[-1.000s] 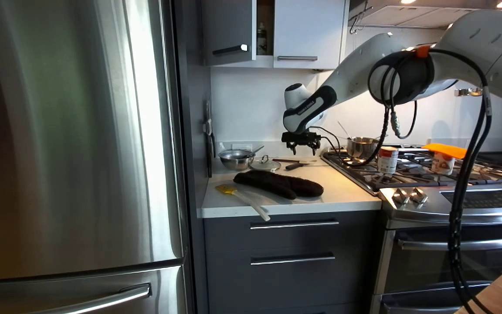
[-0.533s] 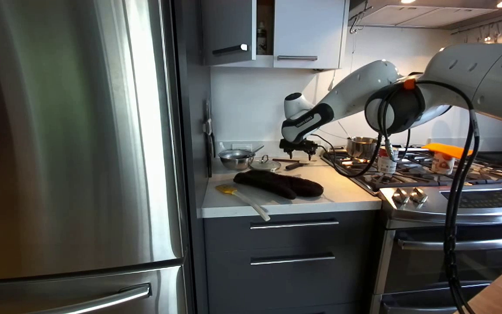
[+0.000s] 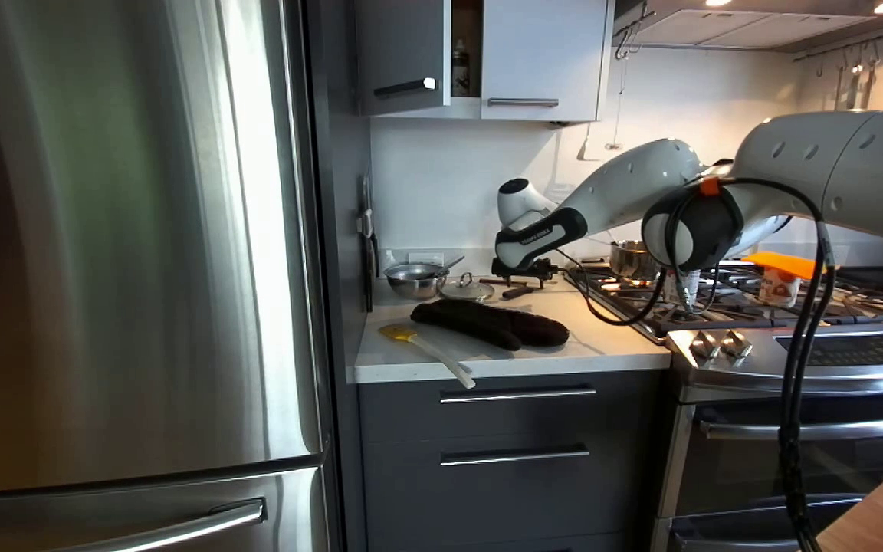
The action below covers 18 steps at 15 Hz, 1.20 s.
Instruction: Move the straight spatula to the front right side of the counter
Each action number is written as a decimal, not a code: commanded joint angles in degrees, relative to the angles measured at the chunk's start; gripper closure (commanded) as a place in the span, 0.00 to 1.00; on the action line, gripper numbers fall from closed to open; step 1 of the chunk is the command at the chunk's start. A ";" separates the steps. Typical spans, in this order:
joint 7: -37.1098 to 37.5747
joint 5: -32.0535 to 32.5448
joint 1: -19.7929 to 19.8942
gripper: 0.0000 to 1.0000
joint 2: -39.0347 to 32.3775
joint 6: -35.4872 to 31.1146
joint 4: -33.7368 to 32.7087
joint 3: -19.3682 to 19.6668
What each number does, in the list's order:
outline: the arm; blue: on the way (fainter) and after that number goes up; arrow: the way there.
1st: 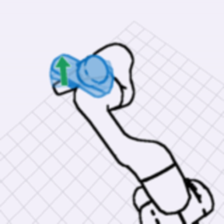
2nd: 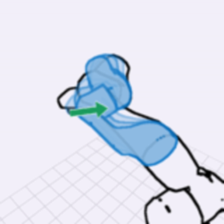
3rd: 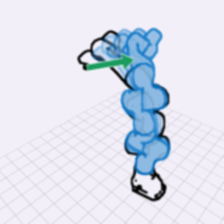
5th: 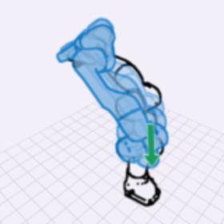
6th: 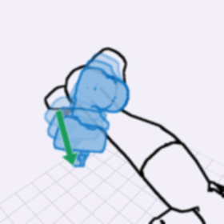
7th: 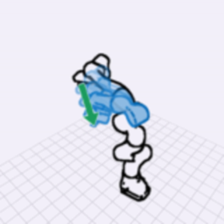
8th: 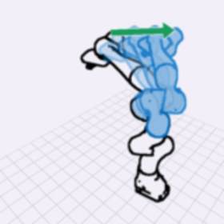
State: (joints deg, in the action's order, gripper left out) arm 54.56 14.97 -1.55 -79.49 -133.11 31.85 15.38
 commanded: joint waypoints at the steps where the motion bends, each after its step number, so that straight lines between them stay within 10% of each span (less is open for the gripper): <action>1: -0.45 1.60 0.56 0.00 -4.81 -4.28 -5.06 1.83; 5: 1.39 3.49 0.42 0.00 -6.83 -9.54 -6.02 5.12; 6: 2.30 3.90 0.29 0.25 -7.30 -10.93 -6.26 6.22; 18: 17.89 12.01 -2.90 1.00 -5.85 -23.76 0.97 15.80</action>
State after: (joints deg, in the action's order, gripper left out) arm 68.66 24.94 -3.66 -85.33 -155.54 31.03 29.77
